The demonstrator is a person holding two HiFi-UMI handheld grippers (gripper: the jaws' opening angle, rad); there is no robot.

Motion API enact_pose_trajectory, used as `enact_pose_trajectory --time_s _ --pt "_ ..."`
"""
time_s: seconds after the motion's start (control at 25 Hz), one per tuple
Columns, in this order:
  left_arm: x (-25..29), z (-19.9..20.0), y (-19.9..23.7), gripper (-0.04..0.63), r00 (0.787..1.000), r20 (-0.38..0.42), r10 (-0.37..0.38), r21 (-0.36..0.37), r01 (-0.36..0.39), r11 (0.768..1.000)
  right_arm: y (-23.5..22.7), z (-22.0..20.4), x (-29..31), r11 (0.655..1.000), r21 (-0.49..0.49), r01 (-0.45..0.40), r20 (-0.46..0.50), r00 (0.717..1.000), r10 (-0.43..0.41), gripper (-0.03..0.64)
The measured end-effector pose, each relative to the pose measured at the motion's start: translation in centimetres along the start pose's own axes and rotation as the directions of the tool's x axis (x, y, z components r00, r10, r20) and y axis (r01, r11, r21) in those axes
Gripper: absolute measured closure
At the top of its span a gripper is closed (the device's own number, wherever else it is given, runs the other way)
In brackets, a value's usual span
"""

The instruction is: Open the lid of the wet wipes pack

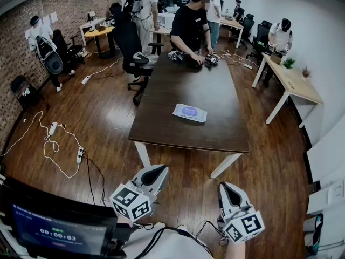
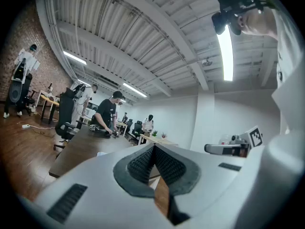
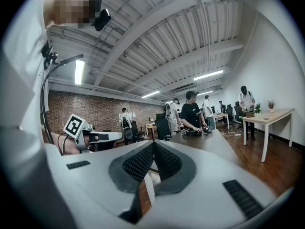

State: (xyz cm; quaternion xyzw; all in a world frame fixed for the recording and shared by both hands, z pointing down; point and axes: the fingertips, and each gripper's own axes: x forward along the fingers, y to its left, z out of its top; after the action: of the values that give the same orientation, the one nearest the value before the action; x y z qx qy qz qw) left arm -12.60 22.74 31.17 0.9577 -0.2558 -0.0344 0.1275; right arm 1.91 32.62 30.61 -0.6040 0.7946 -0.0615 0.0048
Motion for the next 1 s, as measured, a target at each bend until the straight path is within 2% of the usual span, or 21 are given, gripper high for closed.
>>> enact_pose_trajectory --time_s 0.72,1.0 --pt "-1.1 -0.8 0.5 0.598 1.000 -0.007 -0.021 -0.005 0.021 1.000 1.2 -0.7 -0.2 1.000 -0.016 0.018 -0.027 0.999 -0.018 0.609" --pt "-3.0 -0.9 6.0 0.598 0.999 -0.031 -0.007 -0.028 0.006 1.000 3.8 -2.4 4.2 1.000 0.022 0.012 -0.061 0.998 -0.010 0.609"
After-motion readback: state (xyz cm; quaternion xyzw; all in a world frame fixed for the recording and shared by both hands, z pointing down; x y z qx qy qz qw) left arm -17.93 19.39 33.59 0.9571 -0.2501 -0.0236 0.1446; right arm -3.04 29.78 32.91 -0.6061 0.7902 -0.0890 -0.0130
